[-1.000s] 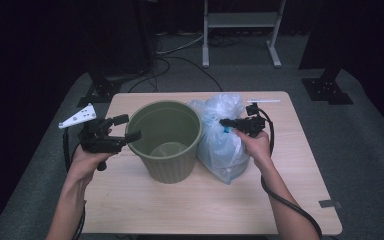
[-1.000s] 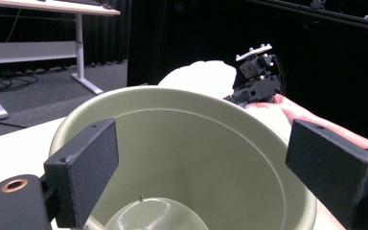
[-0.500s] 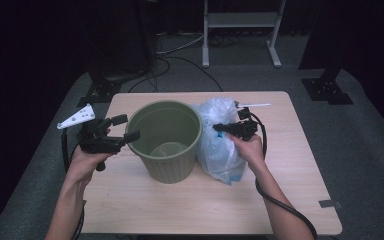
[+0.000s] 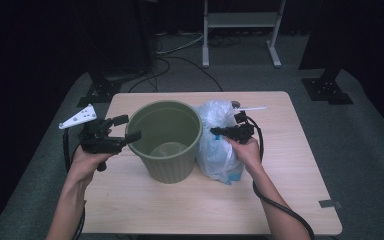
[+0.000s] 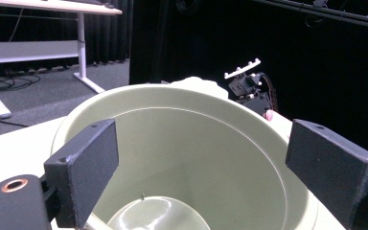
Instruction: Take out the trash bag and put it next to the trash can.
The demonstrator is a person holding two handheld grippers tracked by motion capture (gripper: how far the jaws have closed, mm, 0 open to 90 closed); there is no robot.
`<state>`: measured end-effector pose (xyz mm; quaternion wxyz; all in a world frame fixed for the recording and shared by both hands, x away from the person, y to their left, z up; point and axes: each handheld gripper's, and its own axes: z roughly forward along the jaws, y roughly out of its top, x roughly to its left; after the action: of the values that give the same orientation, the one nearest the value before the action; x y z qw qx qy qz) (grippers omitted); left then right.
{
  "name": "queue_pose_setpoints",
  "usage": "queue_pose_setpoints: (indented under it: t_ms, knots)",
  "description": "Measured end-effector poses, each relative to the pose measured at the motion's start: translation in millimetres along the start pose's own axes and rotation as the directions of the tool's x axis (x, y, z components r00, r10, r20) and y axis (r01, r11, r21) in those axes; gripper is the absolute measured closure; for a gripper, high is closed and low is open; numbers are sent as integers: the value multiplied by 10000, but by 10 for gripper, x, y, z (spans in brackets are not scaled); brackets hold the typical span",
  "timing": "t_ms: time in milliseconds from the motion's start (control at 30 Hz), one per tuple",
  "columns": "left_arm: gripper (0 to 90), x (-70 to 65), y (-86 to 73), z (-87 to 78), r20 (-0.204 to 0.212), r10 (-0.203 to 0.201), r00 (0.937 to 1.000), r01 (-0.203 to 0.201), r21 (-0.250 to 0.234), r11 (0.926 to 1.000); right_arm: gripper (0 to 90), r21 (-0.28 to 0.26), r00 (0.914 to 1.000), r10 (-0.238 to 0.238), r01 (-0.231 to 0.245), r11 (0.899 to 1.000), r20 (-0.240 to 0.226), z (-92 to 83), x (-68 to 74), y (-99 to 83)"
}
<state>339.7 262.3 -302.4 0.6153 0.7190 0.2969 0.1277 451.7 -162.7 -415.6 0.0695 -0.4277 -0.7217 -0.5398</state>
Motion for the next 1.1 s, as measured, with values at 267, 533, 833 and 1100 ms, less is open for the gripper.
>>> queue_pose_setpoints:
  t_ms: [267,533,833,1100]
  knots:
    - [98,-24,26,16,0,119,9999,-119,35,9999,606,-199,9998,-159,157,9997,-146,-86,47,9]
    - [98,-31,43,43,34,110,9999,-110,35,9999,426,-401,9986,-520,521,9978,16,-252,112,18]
    - [98,-43,63,71,93,152,9998,-152,51,9999,349,-650,9964,-787,806,9946,308,-458,150,37]
    - [98,-58,66,78,121,185,9998,-186,87,9998,302,-912,9920,-1045,1108,9897,712,-647,206,68]
